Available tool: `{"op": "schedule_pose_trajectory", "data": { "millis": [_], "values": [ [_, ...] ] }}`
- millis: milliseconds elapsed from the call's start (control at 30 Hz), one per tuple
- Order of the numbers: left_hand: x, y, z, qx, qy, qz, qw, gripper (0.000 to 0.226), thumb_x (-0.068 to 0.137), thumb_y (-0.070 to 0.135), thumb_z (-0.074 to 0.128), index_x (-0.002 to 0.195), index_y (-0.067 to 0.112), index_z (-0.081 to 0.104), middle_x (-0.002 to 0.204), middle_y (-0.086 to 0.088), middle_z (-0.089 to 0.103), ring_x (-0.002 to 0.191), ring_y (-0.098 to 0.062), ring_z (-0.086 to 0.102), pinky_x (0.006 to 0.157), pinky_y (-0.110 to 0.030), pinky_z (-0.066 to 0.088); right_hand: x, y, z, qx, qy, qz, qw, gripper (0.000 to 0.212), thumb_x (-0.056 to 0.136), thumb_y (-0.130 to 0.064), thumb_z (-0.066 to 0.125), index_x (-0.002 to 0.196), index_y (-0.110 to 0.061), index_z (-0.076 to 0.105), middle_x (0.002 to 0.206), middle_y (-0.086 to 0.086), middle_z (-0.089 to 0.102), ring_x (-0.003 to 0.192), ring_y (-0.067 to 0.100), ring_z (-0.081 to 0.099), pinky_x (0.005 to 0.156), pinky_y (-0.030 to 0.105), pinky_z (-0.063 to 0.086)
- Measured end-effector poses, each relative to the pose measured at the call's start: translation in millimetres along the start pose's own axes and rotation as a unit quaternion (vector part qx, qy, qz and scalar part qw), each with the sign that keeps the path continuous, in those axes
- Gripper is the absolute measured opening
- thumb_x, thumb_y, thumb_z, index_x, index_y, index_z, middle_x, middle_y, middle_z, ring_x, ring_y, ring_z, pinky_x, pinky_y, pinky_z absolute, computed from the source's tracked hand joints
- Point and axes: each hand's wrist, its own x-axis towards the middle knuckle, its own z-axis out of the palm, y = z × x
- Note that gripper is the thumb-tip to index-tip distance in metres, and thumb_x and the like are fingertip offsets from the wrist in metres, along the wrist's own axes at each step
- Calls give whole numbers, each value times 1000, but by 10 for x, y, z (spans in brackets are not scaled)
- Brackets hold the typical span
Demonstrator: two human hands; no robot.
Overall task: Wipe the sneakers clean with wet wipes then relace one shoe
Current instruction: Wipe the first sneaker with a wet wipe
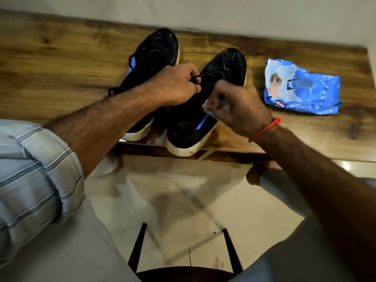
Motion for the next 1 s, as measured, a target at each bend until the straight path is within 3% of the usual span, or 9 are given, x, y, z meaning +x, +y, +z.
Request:
{"op": "schedule_pose_trajectory", "data": {
  "millis": [67,133,233,367,467,567,700,867,1000],
  "values": [
    [2,16,12,6,2,3,1000,15,97,33,65,111,29,63,110,3,65,100,-15,63,82,-30,52,10,60,-28,-12,22,20,999,14,85,-9,69,81,-11,55,77,4,67,69,17,61,66,34,49],
    [5,14,-7,5,-1,-1,1000,16,97,32,64,113,28,63,110,3,66,98,-15,64,85,-34,55,-11,-113,1,19,-39,-20,999,18,83,-6,70,79,-12,54,77,3,67,70,12,60,65,24,48],
    [2,-12,-24,-11,-8,5,1000,16,98,31,64,113,28,63,108,4,67,89,-11,62,69,-29,50,20,-198,-67,103,-90,-21,990,22,82,-9,77,80,-13,55,83,3,69,80,9,67,74,20,53],
    [-9,2,-4,-16,-5,4,1000,14,98,33,64,112,30,64,108,7,68,98,-12,65,85,-33,55,137,219,-397,170,88,136,972,29,79,-14,77,77,-27,51,84,13,69,80,22,67,81,44,56],
    [-35,27,-5,-1,0,11,1000,15,95,35,67,109,30,64,107,7,70,100,-14,66,90,-33,53,111,428,-592,132,174,208,953,31,78,-9,76,73,-27,51,76,-2,62,73,8,58,71,25,50],
    [-85,61,27,39,8,36,999,17,95,41,65,108,31,61,108,9,67,99,-12,64,81,-28,51,120,464,-591,95,148,224,959,24,79,-10,77,78,-23,57,78,-8,62,69,-2,56,68,14,44],
    [-138,41,107,102,27,65,992,42,83,64,69,110,36,52,111,9,59,104,-16,60,89,-41,54,157,391,-481,63,84,219,970,13,85,-12,73,97,-16,73,79,-10,63,71,-3,58,71,14,45],
    [-164,51,158,131,63,76,986,39,82,49,77,105,36,48,96,11,52,99,-20,57,88,-49,54,198,299,-510,67,87,255,961,7,86,-16,75,91,-20,77,81,-9,69,76,8,65,71,22,51],
    [-148,13,159,92,73,78,990,38,78,44,80,101,40,50,119,6,62,117,-19,59,93,-50,53,202,219,-567,71,82,263,959,5,85,-19,75,89,-18,78,89,-1,74,83,10,68,80,25,55]
  ]
}}
